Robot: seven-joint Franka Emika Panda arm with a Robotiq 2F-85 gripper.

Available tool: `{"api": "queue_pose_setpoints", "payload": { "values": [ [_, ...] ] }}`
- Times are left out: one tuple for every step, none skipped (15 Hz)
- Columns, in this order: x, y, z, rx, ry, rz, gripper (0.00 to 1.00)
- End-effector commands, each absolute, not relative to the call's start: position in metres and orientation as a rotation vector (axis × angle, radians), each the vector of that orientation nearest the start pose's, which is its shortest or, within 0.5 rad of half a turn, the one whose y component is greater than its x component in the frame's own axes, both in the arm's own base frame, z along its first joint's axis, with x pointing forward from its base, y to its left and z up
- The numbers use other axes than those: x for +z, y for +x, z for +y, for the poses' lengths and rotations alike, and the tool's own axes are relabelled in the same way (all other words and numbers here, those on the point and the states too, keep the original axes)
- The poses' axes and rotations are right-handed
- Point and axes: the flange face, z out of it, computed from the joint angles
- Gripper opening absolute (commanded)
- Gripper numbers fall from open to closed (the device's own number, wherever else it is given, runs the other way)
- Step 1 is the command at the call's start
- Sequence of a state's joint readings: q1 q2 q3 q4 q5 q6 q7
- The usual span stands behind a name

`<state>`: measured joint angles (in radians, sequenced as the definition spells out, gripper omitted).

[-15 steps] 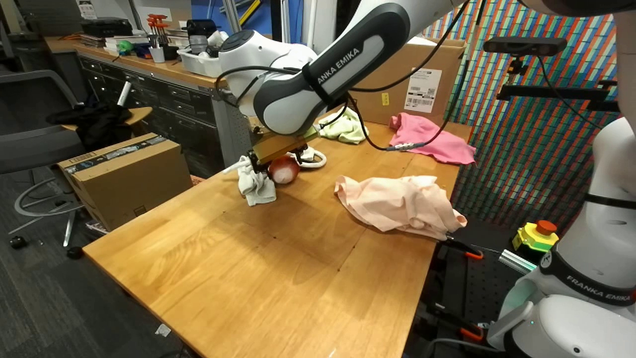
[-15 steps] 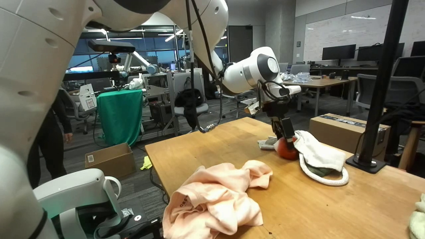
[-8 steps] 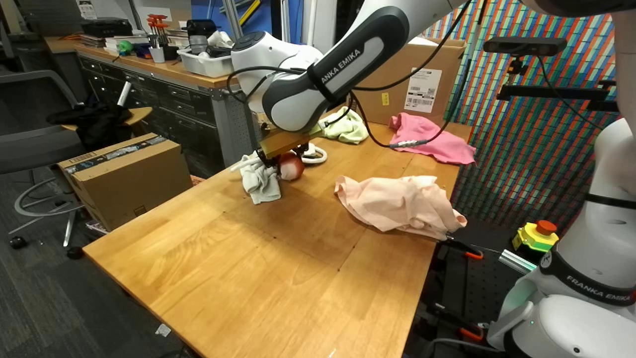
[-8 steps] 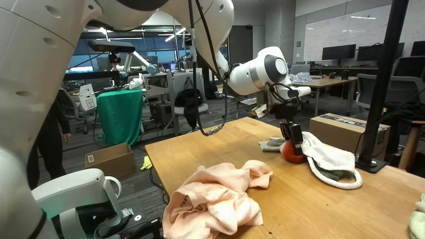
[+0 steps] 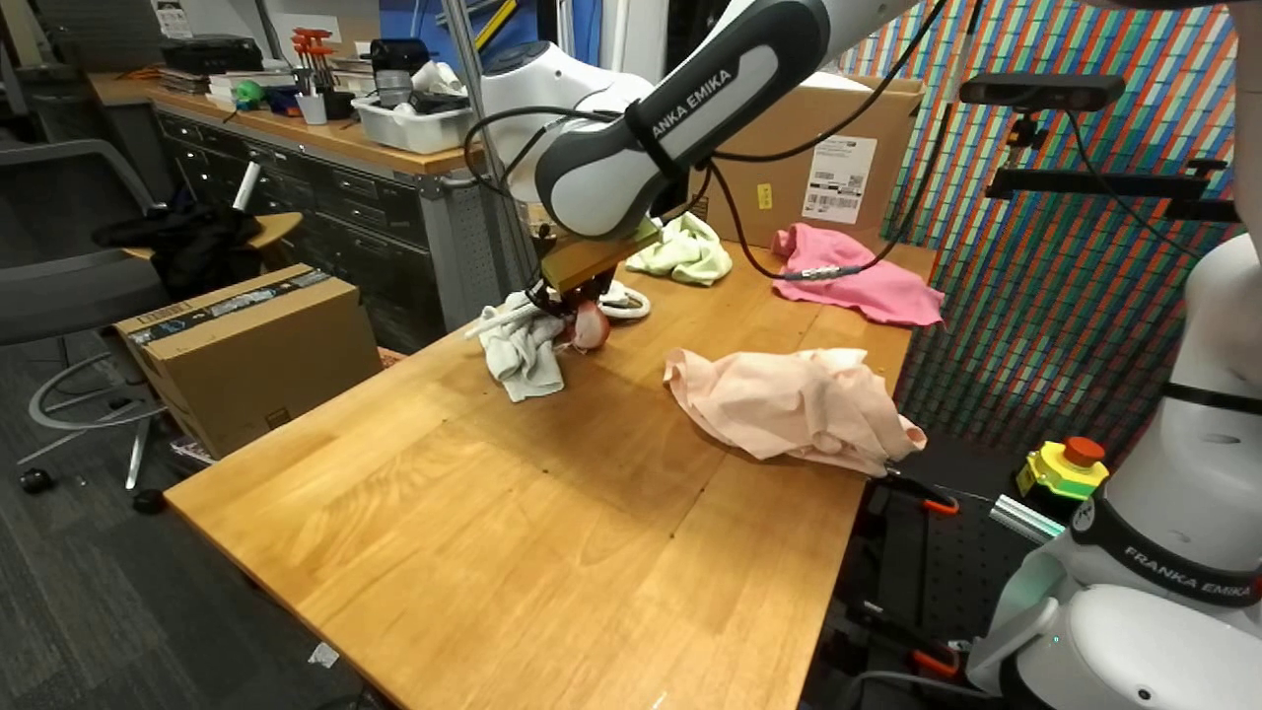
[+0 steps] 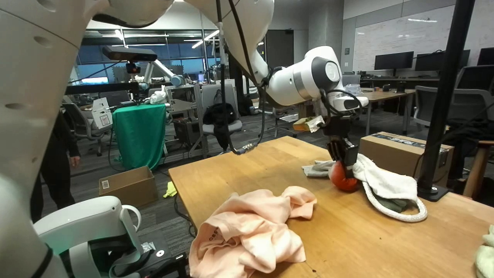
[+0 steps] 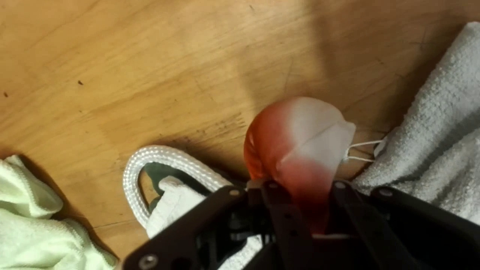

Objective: Spread out the clothes and the objects on the table

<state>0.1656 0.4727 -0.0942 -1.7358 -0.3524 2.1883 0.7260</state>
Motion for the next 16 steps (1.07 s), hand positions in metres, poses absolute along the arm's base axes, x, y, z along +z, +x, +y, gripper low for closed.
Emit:
{"api": "queue_pose_setpoints", "payload": {
  "values": [
    [0.349,0.632,0.027,-0.145,-3.375,0.488,0.09],
    [0.357,0.626,0.024,-0.146,-3.380,0.409,0.10],
    [0.367,0.616,0.022,-0.152,-3.383,0.307,0.11],
    [0.377,0.607,0.021,-0.161,-3.374,0.212,0.11],
    [0.384,0.599,0.018,-0.174,-3.365,0.128,0.11],
    [0.393,0.590,0.016,-0.171,-3.351,0.046,0.11],
    [0.398,0.581,0.012,-0.172,-3.335,-0.029,0.10],
    [0.406,0.573,0.011,-0.169,-3.310,-0.108,0.10],
    [0.411,0.563,0.008,-0.167,-3.286,-0.179,0.10],
    [0.419,0.556,0.007,-0.169,-3.259,-0.253,0.10],
    [0.426,0.549,0.003,-0.184,-3.229,-0.320,0.10],
    [0.433,0.543,-0.002,-0.193,-3.195,-0.384,0.10],
    [0.440,0.540,-0.005,-0.207,-3.157,-0.445,0.10],
    [0.446,0.536,-0.009,-0.221,-3.116,-0.503,0.10],
    [0.452,0.532,-0.012,-0.239,-3.076,-0.565,0.09],
    [0.455,0.533,-0.015,-0.256,-3.028,-0.619,0.09]
  ]
}}
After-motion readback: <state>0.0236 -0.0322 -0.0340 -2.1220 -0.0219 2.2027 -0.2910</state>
